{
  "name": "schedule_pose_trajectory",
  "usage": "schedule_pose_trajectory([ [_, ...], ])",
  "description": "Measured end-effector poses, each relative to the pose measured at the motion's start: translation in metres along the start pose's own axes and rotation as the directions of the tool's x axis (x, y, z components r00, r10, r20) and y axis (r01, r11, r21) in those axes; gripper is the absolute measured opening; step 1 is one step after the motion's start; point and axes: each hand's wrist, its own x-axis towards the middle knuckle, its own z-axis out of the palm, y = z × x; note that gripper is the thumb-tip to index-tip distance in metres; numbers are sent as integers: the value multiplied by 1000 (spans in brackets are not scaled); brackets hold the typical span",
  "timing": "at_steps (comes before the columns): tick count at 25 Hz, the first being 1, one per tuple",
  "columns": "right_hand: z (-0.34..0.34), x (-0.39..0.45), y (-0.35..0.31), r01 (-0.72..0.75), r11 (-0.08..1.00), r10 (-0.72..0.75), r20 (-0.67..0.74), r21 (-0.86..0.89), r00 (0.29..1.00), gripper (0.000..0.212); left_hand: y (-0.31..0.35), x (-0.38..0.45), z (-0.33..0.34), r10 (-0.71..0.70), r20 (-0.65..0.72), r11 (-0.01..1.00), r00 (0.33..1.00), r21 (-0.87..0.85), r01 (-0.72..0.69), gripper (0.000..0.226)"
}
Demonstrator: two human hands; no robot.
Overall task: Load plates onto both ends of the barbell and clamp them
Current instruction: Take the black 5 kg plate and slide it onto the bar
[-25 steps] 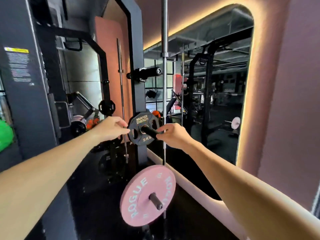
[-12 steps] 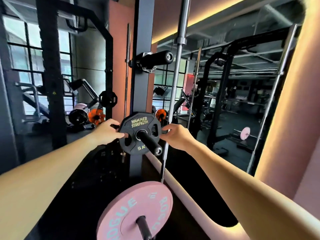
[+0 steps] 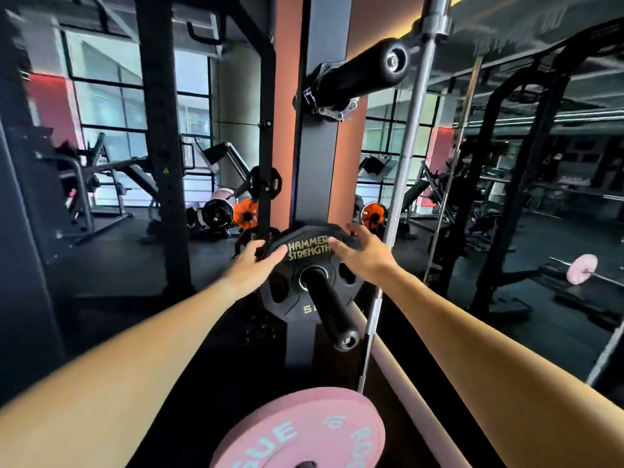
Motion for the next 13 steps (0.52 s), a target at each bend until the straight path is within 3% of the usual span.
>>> schedule_pose_trajectory([
  [4,14,46,16,30,998,-33,48,56,998,88,-2,21,15,-119,-46,993,992,-25,118,110],
  [7,10,70,35,12,995,-25,131,98,991,77,-9,32,25,-197,-61,979,978,-55,194,105],
  [10,11,82,51,-18,989,-10,194,144,981,86,-16,35,36,-237,-97,959,967,-185,216,100],
  [13,12,82,61,-82,941,15,204,329,979,71,-18,34,45,-236,-145,933,961,-311,182,82],
])
